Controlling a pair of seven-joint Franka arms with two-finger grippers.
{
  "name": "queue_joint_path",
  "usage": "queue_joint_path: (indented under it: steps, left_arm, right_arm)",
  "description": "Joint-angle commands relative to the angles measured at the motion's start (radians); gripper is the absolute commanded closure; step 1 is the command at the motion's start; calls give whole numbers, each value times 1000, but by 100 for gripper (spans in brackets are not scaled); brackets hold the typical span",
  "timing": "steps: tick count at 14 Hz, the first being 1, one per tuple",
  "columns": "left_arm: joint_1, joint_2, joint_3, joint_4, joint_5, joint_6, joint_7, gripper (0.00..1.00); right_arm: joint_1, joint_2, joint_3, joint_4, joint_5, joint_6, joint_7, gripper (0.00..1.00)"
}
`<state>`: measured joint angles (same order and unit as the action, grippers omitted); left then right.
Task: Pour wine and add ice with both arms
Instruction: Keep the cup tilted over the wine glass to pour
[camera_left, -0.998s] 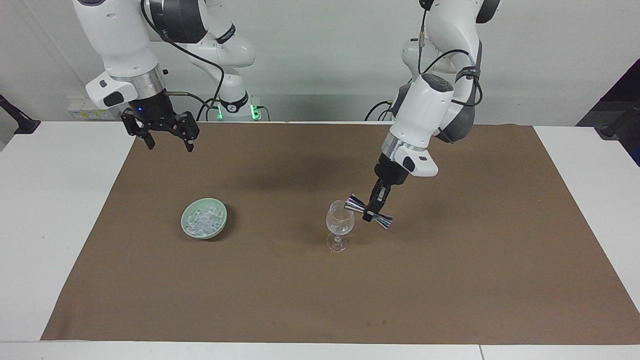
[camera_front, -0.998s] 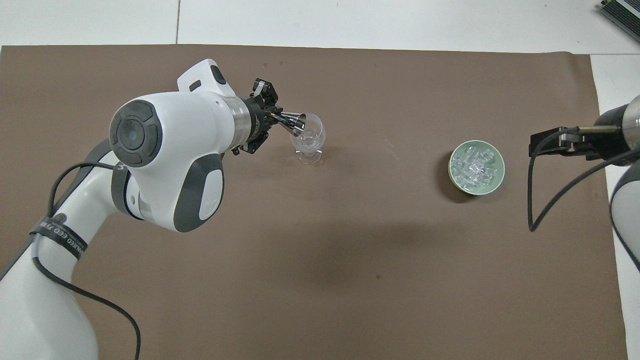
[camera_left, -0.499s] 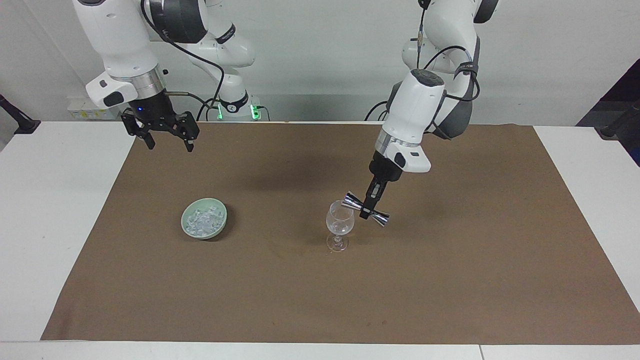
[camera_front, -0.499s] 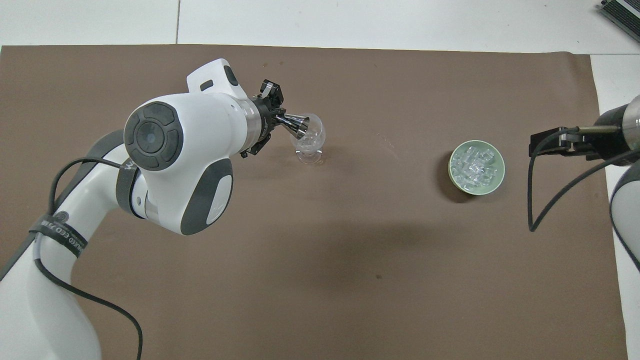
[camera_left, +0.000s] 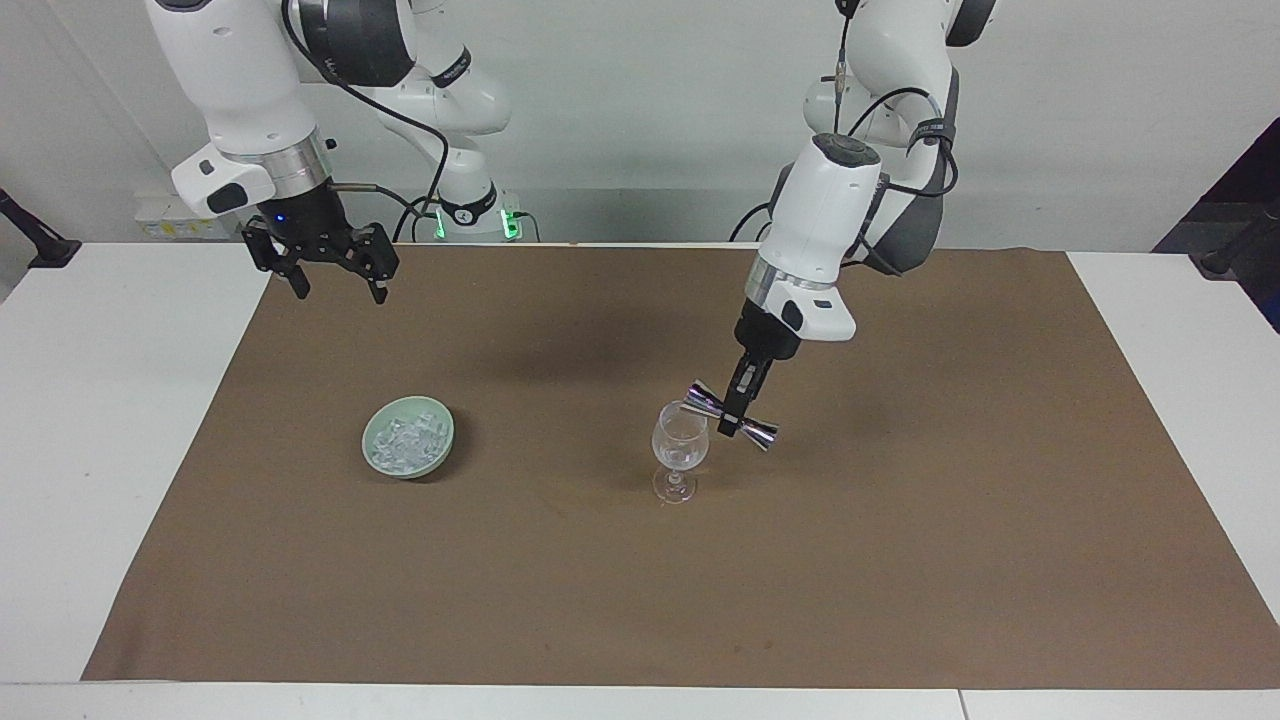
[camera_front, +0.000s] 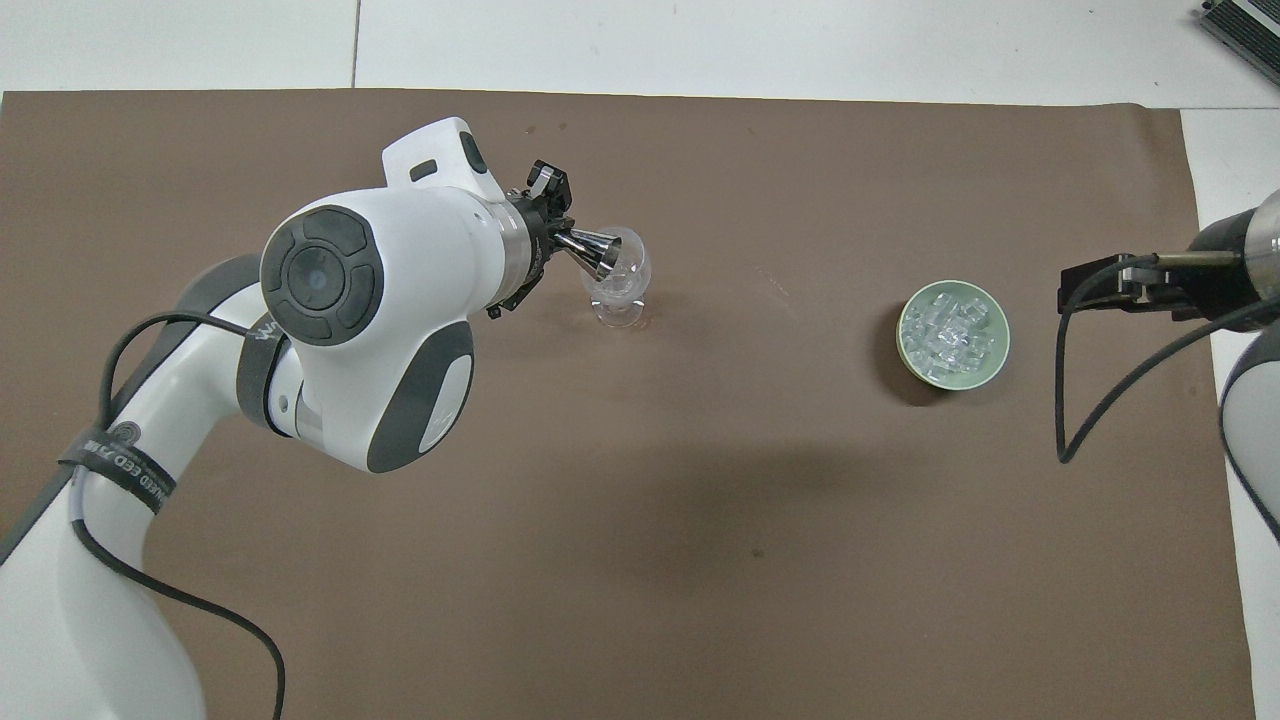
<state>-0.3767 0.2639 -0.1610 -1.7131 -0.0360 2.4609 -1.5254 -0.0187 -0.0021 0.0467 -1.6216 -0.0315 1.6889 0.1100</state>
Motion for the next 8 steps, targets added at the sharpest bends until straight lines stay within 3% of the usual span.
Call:
queue_joint_path:
  steps: [1,8]
  left_arm:
    - [-31,-2,21,18,28,-28,-29,100]
    - [-37,3,20,43,56,-51,-29,100]
  right_arm:
    - [-6,2,-1,3,16,-2,-21,0]
    - [-6,2,-1,3,16,-2,-21,0]
